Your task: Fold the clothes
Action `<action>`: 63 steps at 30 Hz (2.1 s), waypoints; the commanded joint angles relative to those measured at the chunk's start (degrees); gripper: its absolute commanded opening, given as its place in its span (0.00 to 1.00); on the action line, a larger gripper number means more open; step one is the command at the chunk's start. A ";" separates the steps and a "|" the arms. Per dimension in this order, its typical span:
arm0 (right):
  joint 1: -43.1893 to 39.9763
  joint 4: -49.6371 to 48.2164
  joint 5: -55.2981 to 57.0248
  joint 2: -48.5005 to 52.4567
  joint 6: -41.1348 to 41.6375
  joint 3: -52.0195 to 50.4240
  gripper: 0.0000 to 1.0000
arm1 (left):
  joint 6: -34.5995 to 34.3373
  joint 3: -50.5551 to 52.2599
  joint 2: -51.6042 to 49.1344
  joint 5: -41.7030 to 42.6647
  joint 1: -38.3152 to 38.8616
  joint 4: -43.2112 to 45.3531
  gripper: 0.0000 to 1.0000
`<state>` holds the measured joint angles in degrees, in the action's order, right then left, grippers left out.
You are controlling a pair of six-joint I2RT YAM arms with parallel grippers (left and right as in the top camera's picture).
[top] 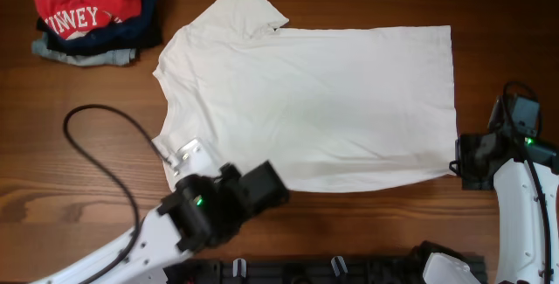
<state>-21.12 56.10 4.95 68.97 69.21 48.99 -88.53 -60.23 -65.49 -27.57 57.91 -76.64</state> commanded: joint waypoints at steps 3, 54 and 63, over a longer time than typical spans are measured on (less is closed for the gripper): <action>-0.15 -5.05 -1.99 0.70 -0.07 0.92 0.08 | 14.53 -0.87 -11.21 -8.61 -10.54 10.40 0.04; 7.85 -3.56 -24.33 8.81 -41.81 12.39 1.00 | 75.01 -6.80 -41.79 36.04 -50.31 28.26 0.90; 7.85 -3.06 -24.28 8.81 -42.25 12.37 0.99 | 74.60 -6.80 -41.77 32.63 -50.31 31.67 0.45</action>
<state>-13.47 52.95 -18.41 77.78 28.16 61.28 -13.80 -66.96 -107.35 7.11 7.86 -45.15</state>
